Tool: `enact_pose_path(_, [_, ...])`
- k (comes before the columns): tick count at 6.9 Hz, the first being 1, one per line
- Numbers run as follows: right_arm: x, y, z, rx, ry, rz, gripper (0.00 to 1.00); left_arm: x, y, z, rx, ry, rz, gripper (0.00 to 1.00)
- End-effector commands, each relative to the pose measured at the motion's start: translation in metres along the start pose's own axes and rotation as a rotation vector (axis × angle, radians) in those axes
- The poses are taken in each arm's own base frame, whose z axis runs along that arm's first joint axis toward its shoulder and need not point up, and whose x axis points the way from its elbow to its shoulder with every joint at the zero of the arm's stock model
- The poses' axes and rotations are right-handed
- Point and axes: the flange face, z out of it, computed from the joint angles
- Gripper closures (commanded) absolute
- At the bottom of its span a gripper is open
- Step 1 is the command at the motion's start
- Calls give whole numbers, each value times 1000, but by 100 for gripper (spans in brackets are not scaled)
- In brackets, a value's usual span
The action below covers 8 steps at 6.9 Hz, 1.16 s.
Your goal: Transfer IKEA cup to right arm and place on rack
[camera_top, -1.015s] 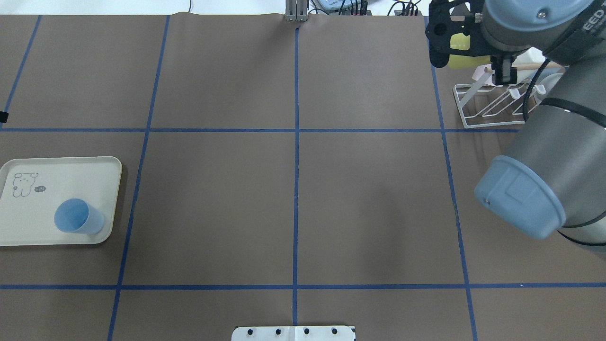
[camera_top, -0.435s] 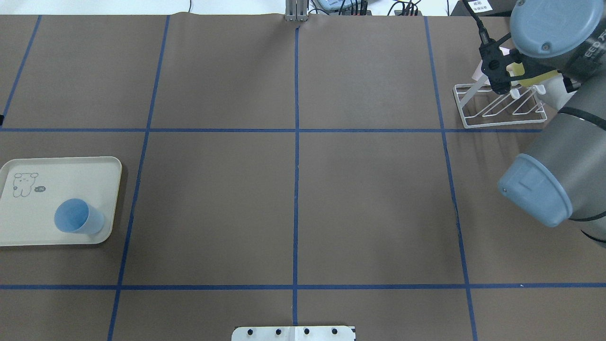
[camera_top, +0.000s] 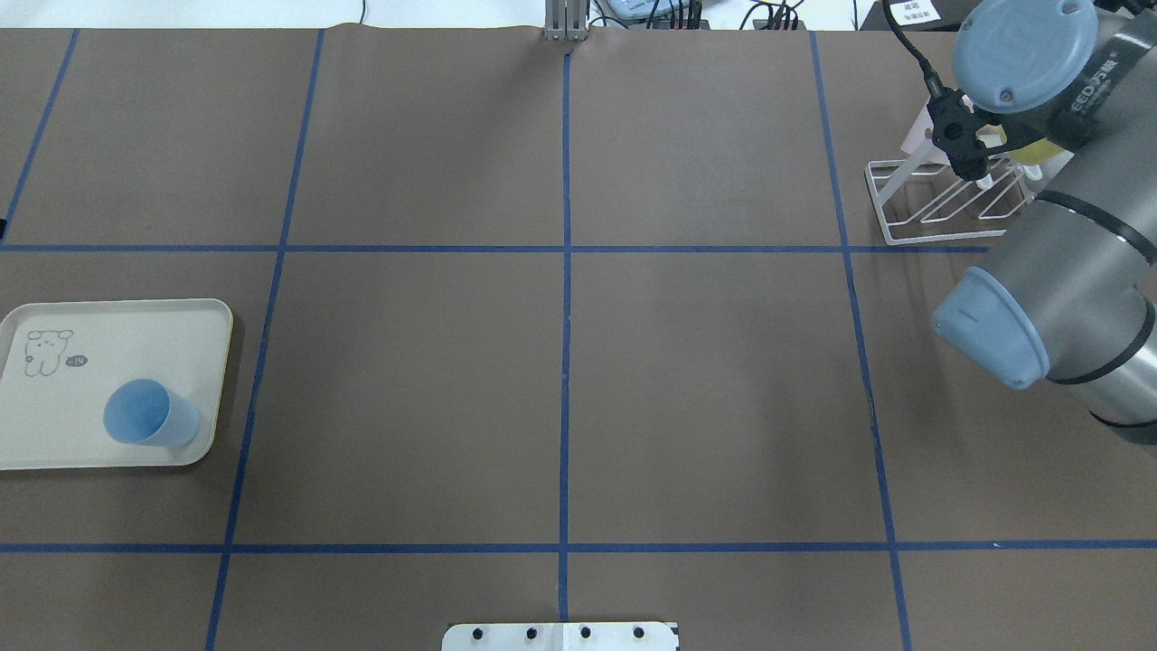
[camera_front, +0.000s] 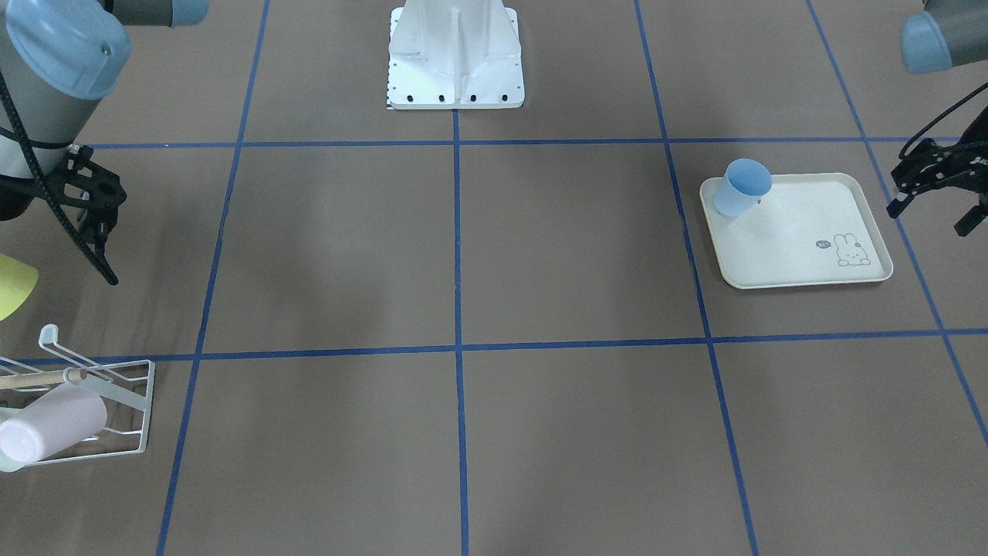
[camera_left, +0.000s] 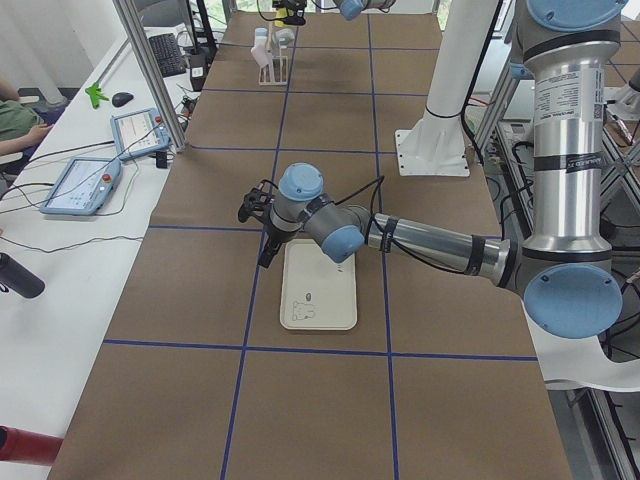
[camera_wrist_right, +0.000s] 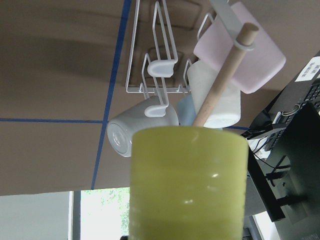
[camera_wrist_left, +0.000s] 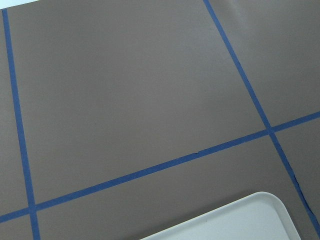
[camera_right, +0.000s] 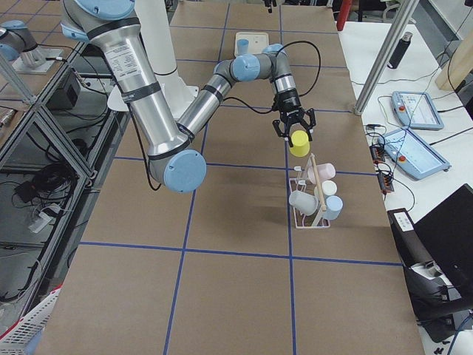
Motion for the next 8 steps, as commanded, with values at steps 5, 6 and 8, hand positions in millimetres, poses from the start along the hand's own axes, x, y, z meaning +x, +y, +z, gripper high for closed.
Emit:
enact_pose_path(5, [-13,-12,87,-20,3,-5,66,0,0,1,-1,-1,-6,0])
enact_pose_path(6, [-13,-15,90,-22,-4,-8,66,0,0,1,-1,-1,-6,0])
enact_pose_path(8, [-8,-25,110,-15,8,0,65,0,0,2,-3,0,-6,0])
